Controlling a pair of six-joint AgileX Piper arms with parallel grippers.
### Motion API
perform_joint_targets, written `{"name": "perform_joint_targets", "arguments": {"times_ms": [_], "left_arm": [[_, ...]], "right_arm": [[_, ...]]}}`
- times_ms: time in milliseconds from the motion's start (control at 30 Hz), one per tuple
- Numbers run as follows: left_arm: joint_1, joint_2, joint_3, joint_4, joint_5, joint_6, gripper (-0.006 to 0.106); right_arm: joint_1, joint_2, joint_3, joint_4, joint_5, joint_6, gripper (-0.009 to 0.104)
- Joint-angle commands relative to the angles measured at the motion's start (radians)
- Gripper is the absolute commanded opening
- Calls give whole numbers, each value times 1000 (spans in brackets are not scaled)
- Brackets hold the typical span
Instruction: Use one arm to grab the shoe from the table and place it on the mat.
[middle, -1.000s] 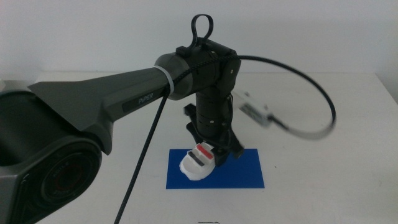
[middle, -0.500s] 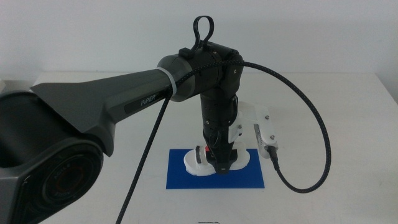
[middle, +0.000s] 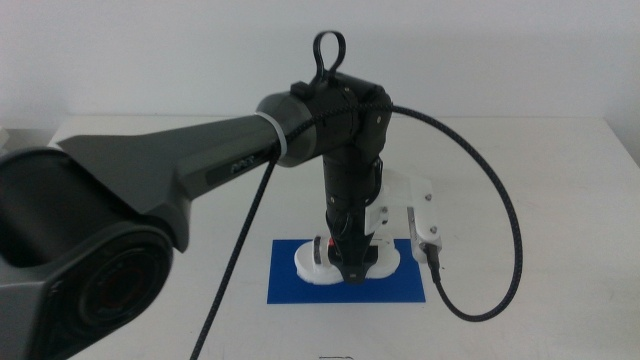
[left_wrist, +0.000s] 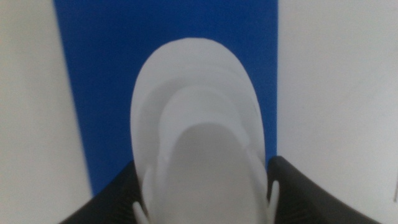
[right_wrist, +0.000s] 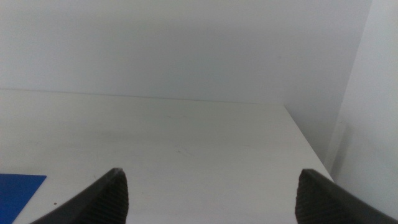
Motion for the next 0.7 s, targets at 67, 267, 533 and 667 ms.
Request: {"name": "perform_joint_targets", "arguments": {"times_ms": [67, 267, 533, 667], "left_arm": [[-3, -29, -28, -10, -7, -26, 1], [-3, -18, -28, -13, -35, 27, 1], [-2, -17, -28, -11, -33, 70, 20], [-2, -17, -28, -12, -33, 80, 42]], "right_arm": [[2, -19, -19, -9, -75, -4, 94], [2, -19, -19, -9, -75, -4, 94], [2, -19, -19, -9, -75, -4, 94], [2, -19, -19, -9, -75, -4, 94]]}}
